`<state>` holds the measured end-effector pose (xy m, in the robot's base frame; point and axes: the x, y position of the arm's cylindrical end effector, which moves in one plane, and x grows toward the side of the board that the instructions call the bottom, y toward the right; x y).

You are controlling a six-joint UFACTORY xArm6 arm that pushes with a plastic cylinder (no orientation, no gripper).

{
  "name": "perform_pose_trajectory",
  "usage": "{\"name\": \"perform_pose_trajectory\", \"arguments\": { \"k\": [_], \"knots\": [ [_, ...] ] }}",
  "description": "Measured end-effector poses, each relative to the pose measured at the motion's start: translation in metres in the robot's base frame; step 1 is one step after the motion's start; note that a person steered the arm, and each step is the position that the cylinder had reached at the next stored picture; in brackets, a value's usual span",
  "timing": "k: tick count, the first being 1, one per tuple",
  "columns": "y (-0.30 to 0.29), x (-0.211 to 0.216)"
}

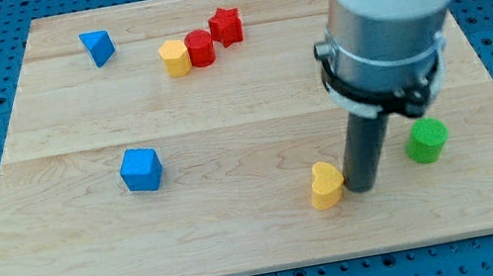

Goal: Push yellow heart below red blocks

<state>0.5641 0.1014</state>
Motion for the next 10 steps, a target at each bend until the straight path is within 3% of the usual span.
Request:
{"name": "perform_pose_trajectory", "arguments": {
  "k": [1, 2, 4, 6, 8, 10],
  "knots": [
    [-0.034, 0.013],
    [-0.063, -0.031],
    [-0.086, -0.064],
    [-0.046, -0.085],
    [-0.134, -0.095],
    [-0.147, -0.145]
  ]
}}
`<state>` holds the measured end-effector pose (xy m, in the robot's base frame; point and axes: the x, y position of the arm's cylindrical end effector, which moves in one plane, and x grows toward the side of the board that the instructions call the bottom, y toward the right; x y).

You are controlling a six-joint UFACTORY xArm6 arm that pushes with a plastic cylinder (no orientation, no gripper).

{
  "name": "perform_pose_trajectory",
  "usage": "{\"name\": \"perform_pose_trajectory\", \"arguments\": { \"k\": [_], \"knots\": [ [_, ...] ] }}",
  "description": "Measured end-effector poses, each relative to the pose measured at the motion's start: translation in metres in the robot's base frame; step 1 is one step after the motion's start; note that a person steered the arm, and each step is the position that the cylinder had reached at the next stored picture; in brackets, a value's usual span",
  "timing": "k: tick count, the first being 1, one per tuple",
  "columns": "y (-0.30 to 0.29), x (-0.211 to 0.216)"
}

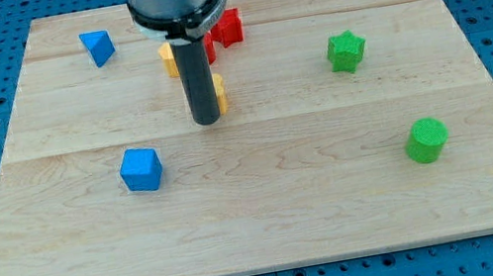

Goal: Push yellow heart below red blocks

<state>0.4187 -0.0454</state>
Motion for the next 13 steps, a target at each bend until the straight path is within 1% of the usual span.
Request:
{"name": "perform_pose_trajectory", "arguments": {
  "k": [1, 2, 5, 6, 8, 11, 12, 13],
  "knots": [
    [0.012, -0.009],
    [0.036, -0.011],
    [0.026, -0.069],
    [0.041, -0.068],
    [0.042, -0.058],
    [0.042, -0.058],
    [0.039, -0.058],
    [0.002, -0.05]
  ]
}}
